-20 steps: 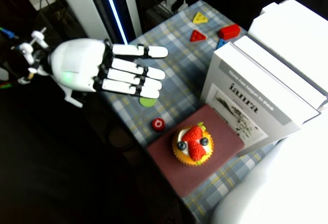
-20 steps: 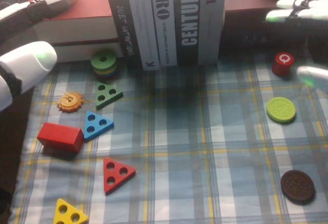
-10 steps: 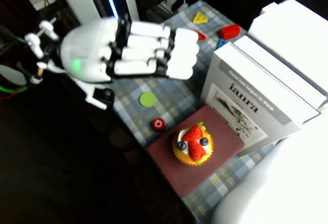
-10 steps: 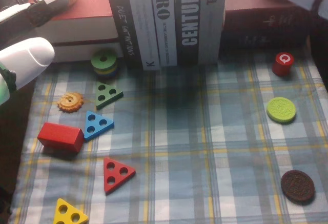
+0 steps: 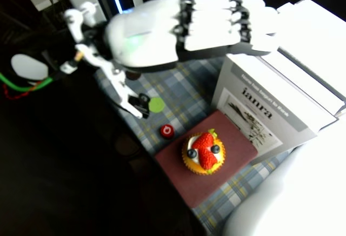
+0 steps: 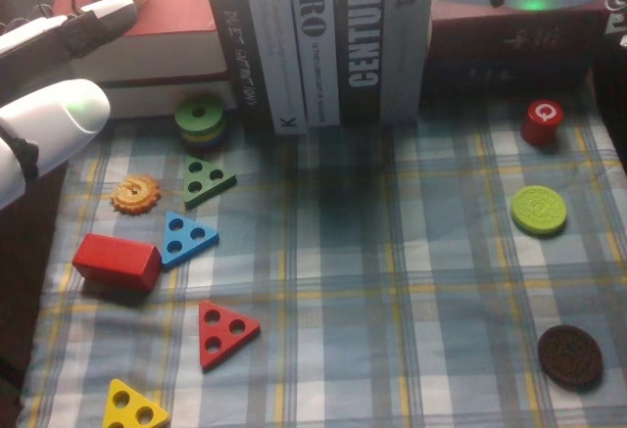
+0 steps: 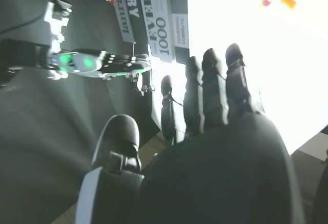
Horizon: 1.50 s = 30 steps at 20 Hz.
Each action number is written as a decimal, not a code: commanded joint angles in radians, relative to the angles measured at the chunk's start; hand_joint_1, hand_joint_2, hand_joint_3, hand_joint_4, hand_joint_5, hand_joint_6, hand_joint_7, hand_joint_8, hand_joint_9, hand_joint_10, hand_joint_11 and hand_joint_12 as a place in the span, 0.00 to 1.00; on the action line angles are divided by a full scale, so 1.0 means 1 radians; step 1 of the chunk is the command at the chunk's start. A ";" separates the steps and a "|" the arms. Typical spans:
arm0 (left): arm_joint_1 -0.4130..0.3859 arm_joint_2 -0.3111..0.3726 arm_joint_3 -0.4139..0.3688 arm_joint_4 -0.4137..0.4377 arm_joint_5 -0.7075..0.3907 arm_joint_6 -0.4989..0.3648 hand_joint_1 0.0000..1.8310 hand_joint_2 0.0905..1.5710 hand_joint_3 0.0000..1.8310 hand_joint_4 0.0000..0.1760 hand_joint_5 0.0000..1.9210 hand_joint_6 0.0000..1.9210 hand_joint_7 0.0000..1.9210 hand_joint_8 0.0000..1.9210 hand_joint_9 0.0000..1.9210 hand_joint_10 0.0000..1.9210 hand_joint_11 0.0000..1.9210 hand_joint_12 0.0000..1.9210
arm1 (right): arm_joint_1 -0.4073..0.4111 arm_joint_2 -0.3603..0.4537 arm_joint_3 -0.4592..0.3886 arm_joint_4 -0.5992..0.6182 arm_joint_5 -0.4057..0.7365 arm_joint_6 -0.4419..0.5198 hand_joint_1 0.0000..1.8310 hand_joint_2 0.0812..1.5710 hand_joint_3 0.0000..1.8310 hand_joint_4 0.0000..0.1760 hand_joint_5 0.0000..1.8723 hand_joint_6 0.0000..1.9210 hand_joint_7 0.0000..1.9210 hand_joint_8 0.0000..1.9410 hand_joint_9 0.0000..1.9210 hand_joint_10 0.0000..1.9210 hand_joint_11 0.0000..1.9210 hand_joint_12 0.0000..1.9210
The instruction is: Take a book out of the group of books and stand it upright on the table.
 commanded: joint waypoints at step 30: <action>-0.008 -0.008 -0.010 -0.006 -0.141 -0.008 0.03 0.87 0.00 1.00 0.16 0.00 0.15 0.00 0.10 0.00 0.01 0.02 | -0.078 0.159 -0.230 -0.033 0.065 -0.145 0.00 0.77 0.01 1.00 0.25 0.01 0.05 0.01 0.00 0.00 0.00 0.00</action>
